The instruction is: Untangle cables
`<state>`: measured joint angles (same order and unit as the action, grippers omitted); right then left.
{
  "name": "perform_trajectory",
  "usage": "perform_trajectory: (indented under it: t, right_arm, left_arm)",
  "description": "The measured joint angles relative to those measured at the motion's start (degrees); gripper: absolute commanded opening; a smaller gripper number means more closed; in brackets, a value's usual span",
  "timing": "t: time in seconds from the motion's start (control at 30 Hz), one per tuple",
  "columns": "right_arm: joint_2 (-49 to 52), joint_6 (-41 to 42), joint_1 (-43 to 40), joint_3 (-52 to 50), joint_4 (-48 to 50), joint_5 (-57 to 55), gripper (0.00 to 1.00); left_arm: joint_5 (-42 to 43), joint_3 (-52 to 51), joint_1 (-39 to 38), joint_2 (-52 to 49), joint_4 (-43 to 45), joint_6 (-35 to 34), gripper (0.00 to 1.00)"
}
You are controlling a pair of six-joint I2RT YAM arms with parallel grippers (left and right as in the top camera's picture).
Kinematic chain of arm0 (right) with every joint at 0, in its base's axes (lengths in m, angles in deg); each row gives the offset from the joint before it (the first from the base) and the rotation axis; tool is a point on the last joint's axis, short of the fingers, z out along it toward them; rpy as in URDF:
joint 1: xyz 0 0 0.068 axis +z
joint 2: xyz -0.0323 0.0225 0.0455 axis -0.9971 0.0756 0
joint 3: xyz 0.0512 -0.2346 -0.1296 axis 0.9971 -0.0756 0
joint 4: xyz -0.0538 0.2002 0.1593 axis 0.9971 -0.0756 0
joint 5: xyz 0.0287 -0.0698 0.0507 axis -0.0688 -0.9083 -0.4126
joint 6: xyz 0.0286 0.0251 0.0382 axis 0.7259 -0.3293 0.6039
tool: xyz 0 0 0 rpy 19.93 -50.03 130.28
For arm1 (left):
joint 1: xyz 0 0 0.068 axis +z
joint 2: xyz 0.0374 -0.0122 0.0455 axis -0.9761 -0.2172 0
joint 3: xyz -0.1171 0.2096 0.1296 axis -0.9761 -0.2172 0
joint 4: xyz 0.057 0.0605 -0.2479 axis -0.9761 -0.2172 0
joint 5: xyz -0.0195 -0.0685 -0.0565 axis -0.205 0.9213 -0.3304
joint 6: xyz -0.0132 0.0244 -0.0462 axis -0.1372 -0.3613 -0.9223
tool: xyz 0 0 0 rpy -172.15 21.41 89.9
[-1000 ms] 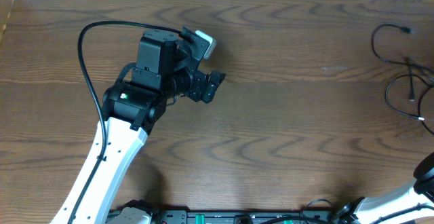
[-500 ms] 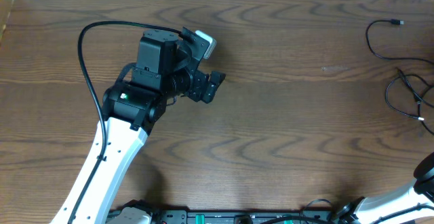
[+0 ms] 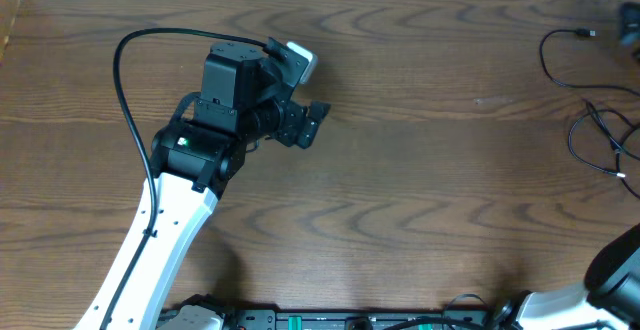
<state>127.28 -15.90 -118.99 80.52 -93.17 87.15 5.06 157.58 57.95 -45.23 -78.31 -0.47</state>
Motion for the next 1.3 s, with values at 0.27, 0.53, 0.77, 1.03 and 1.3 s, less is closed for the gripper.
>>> perform_trajectory:
  t: [0.27,0.53,0.77,1.03,1.3]
  right_arm:
    - [-7.74,-13.09,10.67,-0.11,-21.79,-18.23,0.91]
    - [-14.95,-15.54,15.19,-5.16,-24.39,-19.21,0.75]
    - [-31.43,-15.47,20.37,-19.39,-15.85,-24.04,0.8]
    - [-55.12,-15.06,23.1,-27.43,-11.1,-27.96,0.94]
    - [-69.29,-15.52,23.12,-27.45,-16.11,-29.94,0.96]
  left_arm:
    - [-7.89,-0.02,0.0,0.24,-1.27,0.31,0.86]
    - [-15.47,-0.02,0.0,8.72,-3.48,-0.52,0.87]
    - [-24.22,0.02,0.0,21.79,-10.08,-1.95,0.87]
    - [-30.03,0.02,0.0,32.39,-14.43,-4.17,0.87]
    - [-33.46,0.02,0.0,40.57,-18.49,-5.64,0.88]
